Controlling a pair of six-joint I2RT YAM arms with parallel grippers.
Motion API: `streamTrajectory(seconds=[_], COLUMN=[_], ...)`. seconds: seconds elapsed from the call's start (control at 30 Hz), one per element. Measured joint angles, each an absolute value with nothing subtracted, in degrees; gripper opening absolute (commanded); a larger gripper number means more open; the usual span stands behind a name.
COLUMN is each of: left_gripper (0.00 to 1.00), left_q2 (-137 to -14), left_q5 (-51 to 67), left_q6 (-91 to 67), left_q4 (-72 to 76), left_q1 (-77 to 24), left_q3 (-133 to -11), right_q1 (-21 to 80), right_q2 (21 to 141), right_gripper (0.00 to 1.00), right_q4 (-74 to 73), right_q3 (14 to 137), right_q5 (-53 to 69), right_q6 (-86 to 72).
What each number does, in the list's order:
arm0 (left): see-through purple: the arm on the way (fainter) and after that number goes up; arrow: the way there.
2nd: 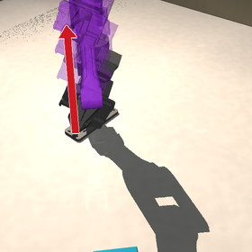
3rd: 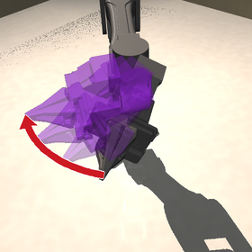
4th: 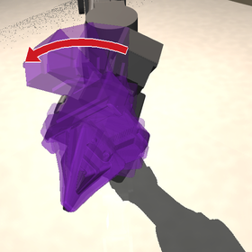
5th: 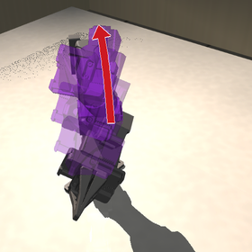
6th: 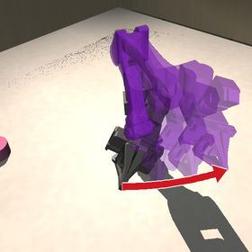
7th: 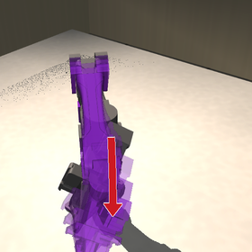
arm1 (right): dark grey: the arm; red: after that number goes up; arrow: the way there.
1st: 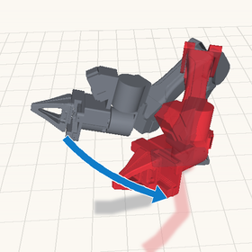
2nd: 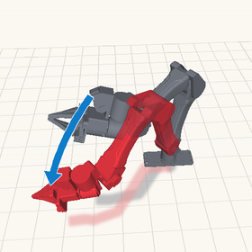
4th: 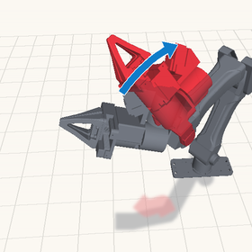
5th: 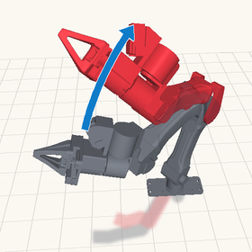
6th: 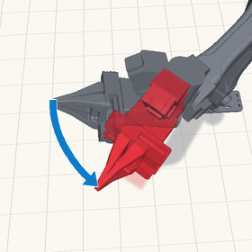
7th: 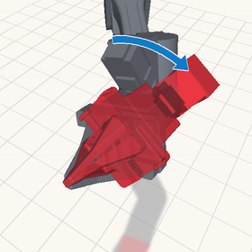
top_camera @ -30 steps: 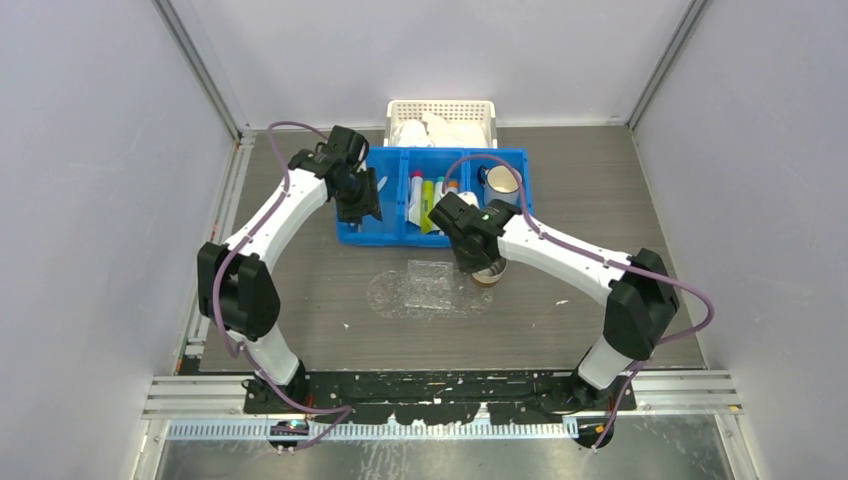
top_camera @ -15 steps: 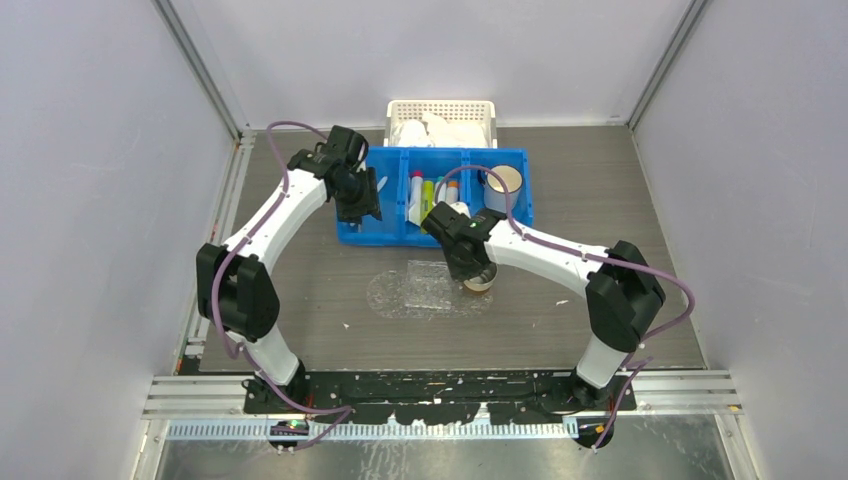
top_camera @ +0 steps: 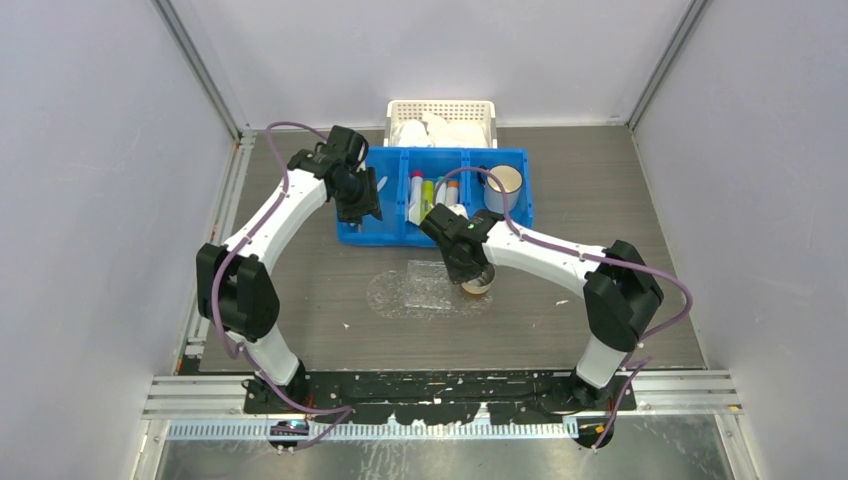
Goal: Prepare toiletry sets of a toothbrush and toothpaste on the tray
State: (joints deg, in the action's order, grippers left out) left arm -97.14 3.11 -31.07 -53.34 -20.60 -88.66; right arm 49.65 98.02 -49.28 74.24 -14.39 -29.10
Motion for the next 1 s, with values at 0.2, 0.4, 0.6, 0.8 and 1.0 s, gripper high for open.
streamTrajectory(seconds=[0.2,0.4,0.6,0.8,1.0], left_gripper=[0.48,0.48,0.48,0.48,0.45], left_q2=[-97.14,-97.14,-97.14,-98.04,-105.21], left_q5=[3.11,3.11,3.09,3.11,3.07], left_q6=[-31.09,-31.11,-31.24,-30.96,-30.24], left_q4=[-53.3,-53.3,-53.28,-55.83,-57.06], left_q1=[-20.6,-20.6,-20.6,-20.6,-22.39], left_q3=[-88.27,-87.79,-87.79,-95.15,-115.42], right_q1=[49.76,49.78,49.78,49.78,49.08], right_q2=[98.02,98.02,97.86,92.53,79.57], right_gripper=[0.35,0.34,0.37,0.47,0.49], right_q4=[-49.3,-49.36,-50.46,-55.44,-56.93], right_q3=[74.24,74.24,74.39,78.87,85.73], right_q5=[-14.35,-14.37,-15.16,-18.0,-22.46], right_q6=[-29.21,-29.19,-29.19,-29.15,-29.06])
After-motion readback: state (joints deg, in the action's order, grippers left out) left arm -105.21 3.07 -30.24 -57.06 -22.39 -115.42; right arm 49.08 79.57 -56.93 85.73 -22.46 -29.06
